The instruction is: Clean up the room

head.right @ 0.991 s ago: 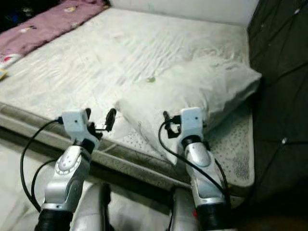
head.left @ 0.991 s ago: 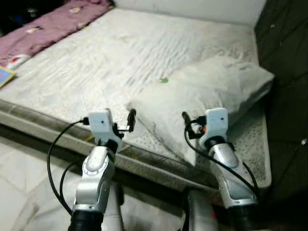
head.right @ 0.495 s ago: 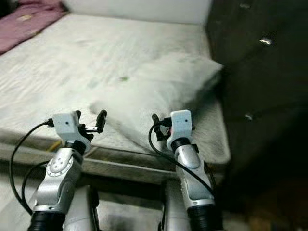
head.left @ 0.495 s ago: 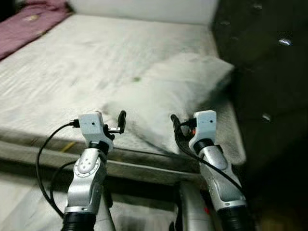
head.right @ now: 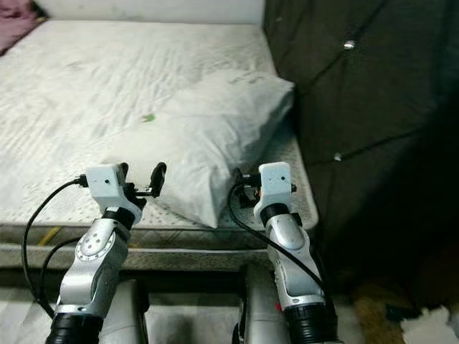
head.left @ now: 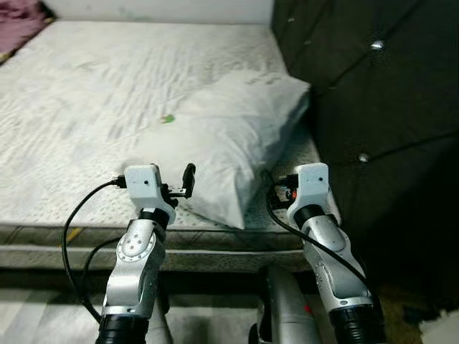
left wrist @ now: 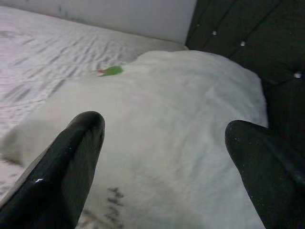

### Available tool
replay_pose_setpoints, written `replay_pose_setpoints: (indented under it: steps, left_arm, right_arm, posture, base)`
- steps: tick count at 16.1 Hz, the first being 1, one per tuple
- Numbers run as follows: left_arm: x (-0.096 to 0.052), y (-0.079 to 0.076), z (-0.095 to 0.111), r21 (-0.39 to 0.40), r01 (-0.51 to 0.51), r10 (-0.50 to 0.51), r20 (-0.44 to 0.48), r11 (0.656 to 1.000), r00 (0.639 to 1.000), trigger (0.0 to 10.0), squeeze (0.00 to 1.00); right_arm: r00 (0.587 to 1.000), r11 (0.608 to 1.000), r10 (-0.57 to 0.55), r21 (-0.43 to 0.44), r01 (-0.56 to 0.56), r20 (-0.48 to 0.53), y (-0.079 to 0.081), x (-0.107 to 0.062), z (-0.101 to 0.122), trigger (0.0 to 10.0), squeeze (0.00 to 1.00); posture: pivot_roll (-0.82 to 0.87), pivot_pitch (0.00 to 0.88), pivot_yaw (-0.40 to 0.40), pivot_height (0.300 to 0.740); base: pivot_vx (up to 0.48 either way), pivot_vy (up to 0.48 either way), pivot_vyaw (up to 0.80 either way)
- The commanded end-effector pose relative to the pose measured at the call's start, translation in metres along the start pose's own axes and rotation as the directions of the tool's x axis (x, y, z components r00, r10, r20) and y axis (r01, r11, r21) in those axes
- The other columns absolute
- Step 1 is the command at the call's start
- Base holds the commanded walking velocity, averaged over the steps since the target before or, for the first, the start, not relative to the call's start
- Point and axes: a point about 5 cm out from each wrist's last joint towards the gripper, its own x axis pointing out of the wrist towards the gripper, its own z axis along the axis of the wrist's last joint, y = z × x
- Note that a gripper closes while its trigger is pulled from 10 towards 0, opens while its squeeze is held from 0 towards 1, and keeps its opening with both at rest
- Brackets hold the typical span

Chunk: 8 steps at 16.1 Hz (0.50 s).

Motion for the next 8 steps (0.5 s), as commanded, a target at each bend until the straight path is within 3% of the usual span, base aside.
replay_pose_setpoints:
  steps: [1,5,8]
  left_arm:
    - [-0.004,0.003,0.0,0.023,-0.016,0.017,-0.011,1.0,1.0,10.0,0.0]
    - [-0.013,0.01,0.001,0.055,-0.059,0.06,-0.018,0.997,0.998,10.0,0.0]
    - [-0.027,0.023,0.0,0.093,-0.085,0.09,-0.046,0.992,0.995,10.0,0.0]
  right_arm:
    - [0.999,0.999,0.044,0.005,-0.044,0.01,0.006,-0.003,0.001,10.0,0.0]
    - [0.976,0.981,0.186,-0.027,-0.19,-0.115,0.015,-0.012,-0.013,10.0,0.0]
    - [0.965,0.972,0.212,-0.073,-0.225,-0.157,0.002,-0.018,-0.015,10.0,0.0]
  posture:
    - [0.01,0.009,-0.014,0.524]
    - [0.02,0.034,-0.014,0.499]
    - [0.04,0.051,-0.011,0.499]
  base:
    - [0.0,0.0,0.0]
    - [0.0,0.0,0.0]
    - [0.0,0.0,0.0]
